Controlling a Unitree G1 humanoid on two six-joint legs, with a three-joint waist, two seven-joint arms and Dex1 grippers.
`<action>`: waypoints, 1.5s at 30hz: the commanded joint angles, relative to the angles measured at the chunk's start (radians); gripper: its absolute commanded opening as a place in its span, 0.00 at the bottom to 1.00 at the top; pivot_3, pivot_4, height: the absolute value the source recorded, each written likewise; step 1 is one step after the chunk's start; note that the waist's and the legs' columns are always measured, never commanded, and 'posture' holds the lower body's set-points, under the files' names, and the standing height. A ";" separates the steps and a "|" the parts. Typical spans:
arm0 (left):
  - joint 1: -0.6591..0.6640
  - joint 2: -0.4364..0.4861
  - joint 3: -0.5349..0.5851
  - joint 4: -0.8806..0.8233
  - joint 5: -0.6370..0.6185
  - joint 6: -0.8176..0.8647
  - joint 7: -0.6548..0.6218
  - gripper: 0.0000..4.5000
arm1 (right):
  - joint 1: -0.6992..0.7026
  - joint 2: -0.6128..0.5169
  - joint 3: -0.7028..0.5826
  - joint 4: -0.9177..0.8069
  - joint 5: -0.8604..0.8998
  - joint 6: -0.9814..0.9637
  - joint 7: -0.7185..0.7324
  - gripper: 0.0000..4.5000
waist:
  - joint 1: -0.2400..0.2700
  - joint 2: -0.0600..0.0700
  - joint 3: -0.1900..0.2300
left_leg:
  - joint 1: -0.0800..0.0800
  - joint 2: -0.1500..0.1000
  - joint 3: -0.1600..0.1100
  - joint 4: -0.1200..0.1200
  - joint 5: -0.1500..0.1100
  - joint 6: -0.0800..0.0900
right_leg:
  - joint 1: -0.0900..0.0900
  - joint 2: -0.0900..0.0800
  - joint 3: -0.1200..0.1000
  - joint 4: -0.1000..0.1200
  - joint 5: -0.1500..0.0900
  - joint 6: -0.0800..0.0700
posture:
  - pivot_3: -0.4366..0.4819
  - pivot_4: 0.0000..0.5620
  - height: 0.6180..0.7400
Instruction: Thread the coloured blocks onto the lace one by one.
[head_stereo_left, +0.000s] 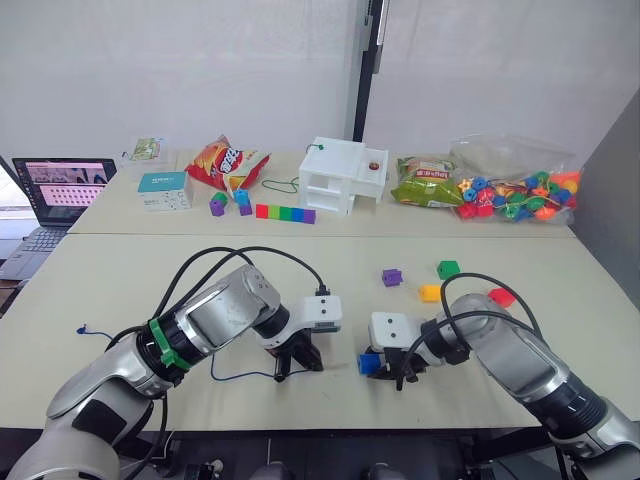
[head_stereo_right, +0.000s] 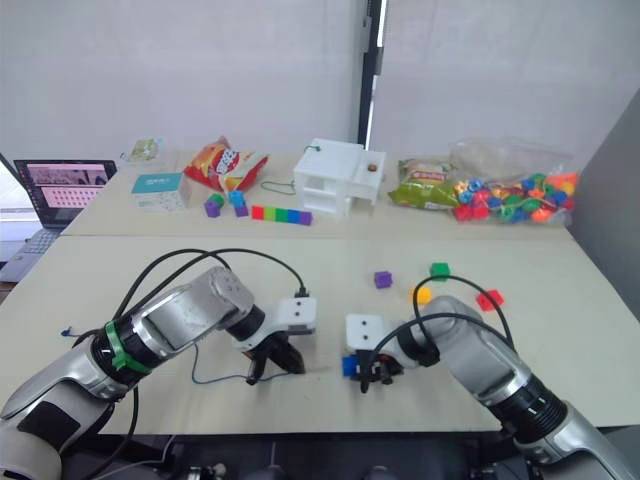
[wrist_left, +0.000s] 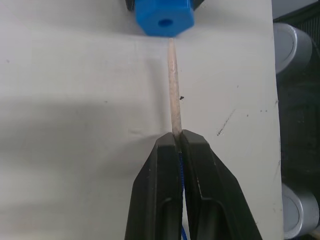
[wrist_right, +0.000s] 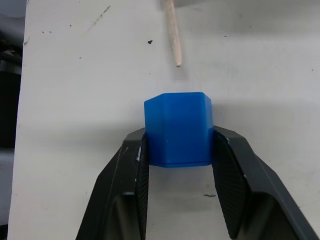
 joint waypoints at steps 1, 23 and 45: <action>-0.030 -0.029 -0.004 -0.003 -0.003 0.011 0.002 0.00 | -0.001 0.004 0.016 -0.008 0.017 -0.003 0.015 0.29 | 0.000 0.000 0.000 | 0.000 0.000 0.000 0.000 0.000 0.000 | 0.000 0.000 0.000 0.000 0.000 0.000 | 0.48 0.27 1.00; -0.051 -0.099 0.004 0.043 -0.001 0.033 0.051 0.00 | 0.011 0.014 0.022 -0.043 0.023 0.023 0.008 0.29 | 0.000 0.000 0.000 | 0.000 0.000 0.000 0.000 0.000 0.000 | 0.000 0.000 0.000 0.000 0.000 0.000 | 0.48 0.27 1.00; 0.181 -0.197 0.208 0.090 0.020 -0.353 0.226 0.44 | 0.045 0.017 0.006 -0.058 0.024 0.062 -0.026 0.29 | 0.000 0.000 0.000 | 0.001 0.000 0.000 0.001 0.000 0.000 | 0.001 -0.001 0.000 0.001 0.000 0.000 | 0.48 0.27 1.00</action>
